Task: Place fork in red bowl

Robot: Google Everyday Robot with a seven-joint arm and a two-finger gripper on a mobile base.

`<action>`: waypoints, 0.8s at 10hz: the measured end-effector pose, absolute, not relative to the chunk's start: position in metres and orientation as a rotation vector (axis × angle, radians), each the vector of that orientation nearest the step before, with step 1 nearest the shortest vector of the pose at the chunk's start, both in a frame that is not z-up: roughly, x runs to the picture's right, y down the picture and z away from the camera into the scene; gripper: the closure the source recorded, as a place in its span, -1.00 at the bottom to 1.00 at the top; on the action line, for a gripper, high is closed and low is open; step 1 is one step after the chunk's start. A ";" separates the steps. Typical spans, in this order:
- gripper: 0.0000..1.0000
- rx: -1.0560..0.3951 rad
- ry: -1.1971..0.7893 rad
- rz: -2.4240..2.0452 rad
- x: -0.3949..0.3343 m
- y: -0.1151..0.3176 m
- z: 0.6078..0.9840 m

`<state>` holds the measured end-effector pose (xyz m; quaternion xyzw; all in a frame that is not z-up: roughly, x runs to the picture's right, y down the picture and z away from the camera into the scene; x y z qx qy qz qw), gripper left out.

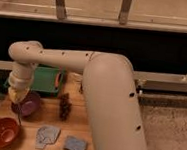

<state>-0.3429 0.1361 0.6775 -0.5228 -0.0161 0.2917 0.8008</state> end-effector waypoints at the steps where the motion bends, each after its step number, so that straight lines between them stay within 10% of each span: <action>1: 1.00 -1.120 -0.034 0.628 -0.342 0.136 0.678; 8: 1.00 -1.141 -0.081 0.671 -0.351 0.155 0.693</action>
